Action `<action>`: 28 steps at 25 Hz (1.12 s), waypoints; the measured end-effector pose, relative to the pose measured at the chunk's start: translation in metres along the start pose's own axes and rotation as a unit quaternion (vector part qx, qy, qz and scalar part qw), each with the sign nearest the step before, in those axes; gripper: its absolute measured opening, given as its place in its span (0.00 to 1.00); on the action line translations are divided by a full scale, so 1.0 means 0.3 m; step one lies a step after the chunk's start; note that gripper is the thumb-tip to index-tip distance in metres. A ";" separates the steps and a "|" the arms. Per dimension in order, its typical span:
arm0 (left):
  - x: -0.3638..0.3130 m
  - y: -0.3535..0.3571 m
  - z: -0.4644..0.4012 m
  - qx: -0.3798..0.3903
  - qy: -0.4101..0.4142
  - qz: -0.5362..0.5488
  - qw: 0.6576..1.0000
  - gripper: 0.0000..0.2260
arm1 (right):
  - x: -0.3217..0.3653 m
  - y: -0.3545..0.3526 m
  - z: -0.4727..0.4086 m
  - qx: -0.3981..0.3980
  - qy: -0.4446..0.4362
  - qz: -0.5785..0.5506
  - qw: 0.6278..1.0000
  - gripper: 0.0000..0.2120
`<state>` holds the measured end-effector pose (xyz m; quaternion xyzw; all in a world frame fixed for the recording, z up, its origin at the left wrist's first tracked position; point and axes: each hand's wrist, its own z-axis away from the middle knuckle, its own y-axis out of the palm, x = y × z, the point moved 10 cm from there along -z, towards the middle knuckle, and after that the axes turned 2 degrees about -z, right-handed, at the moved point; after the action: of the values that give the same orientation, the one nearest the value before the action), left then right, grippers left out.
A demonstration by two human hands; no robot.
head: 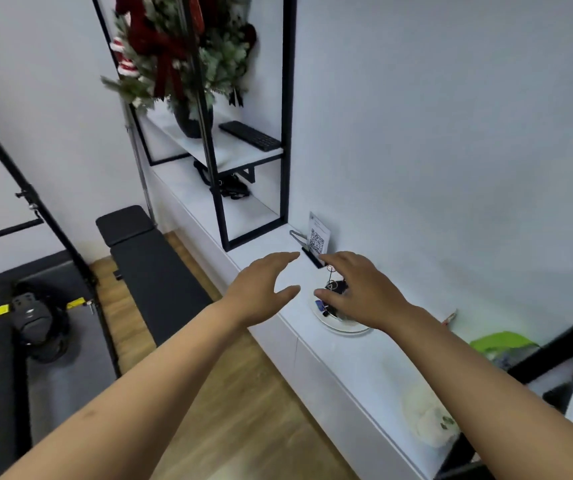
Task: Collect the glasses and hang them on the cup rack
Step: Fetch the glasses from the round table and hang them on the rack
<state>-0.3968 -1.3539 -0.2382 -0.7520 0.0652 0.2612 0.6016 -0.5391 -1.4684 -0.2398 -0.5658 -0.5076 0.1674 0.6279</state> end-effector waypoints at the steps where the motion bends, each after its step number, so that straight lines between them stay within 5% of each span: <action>1: -0.012 -0.051 0.016 -0.012 0.000 -0.005 1.000 0.30 | 0.034 -0.027 -0.004 -0.004 -0.005 -0.003 1.000 0.34; 28: 0.095 -0.840 0.977 -0.165 -0.070 -0.027 0.983 0.32 | 1.107 -0.118 0.329 -0.010 -0.150 -0.067 0.986 0.35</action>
<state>-0.3608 -1.0051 -0.0732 -0.8221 -0.0413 0.3046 0.4793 -0.4912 -1.1654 -0.0753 -0.5054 -0.6345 0.2028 0.5485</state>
